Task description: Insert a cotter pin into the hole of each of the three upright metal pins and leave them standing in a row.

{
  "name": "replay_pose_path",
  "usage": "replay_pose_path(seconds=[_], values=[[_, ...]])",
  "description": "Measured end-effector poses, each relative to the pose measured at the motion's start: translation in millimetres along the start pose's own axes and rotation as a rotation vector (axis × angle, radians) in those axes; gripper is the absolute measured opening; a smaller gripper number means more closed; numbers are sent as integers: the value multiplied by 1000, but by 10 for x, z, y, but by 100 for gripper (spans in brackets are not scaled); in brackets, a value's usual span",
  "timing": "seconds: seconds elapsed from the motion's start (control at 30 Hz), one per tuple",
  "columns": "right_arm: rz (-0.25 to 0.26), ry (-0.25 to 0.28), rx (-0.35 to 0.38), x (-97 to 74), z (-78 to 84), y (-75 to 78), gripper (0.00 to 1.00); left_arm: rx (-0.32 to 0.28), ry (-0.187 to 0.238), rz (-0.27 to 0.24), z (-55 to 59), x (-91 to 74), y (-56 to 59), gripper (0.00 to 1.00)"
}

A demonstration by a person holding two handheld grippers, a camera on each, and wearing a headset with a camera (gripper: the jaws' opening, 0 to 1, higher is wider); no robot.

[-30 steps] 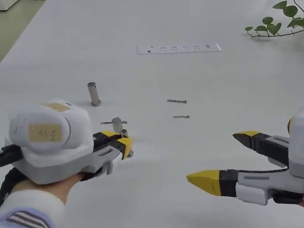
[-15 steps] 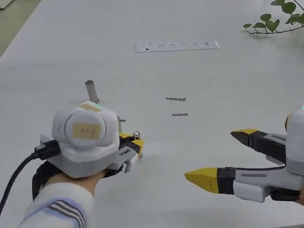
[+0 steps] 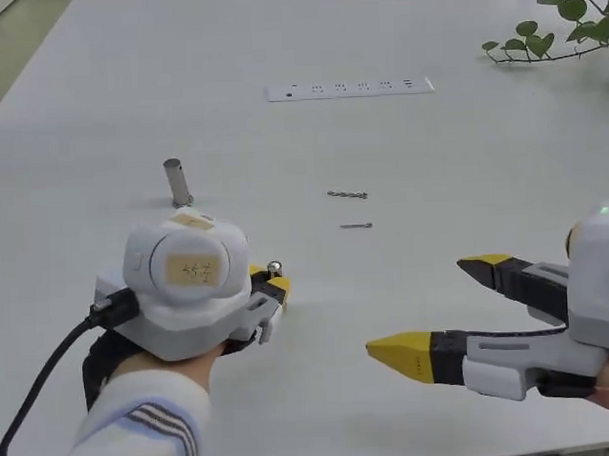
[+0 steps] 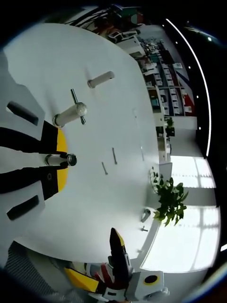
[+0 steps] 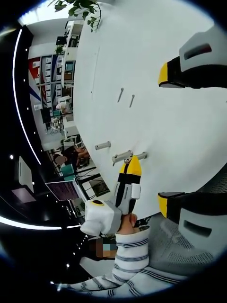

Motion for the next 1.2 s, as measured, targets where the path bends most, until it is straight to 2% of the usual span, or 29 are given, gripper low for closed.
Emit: replay_pose_path(seconds=[0.2, 0.6, 0.77, 0.93, 1.03, 1.2], values=[[-1, 4, 2, 5, -10, 4, 89, 19, -13, 8, 32, 13, 4, 5], [-5, 2, 2, 25, -3, 19, 89, 17, -9, 4, 39, 28, -3, 5], [-7, -2, 3, 35, 5, 23, 89, 18, 7, 3, 66, 7, 9, 5], [-4, 6, 11, 36, -2, 29, 89, -1, 3, -5, 76, 6, 15, 5], [2, 4, 10, 35, 2, 34, 90, -52, -5, -10, 87, 3, 18, 6], [-4, 5, 9, 35, -1, 22, 90, -57, -26, -13, 108, -10, 22, 6]])
Point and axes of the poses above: the centre of the closed fingertips' face, and the gripper's own axes: x roughly forward along the fingers, y roughly to its right, z roughly out of its underside, the point moved 9 cm from there along -x, roughly backward along the fingers, and after that the axes turned 4 degrees about y, right-handed, at the moved point
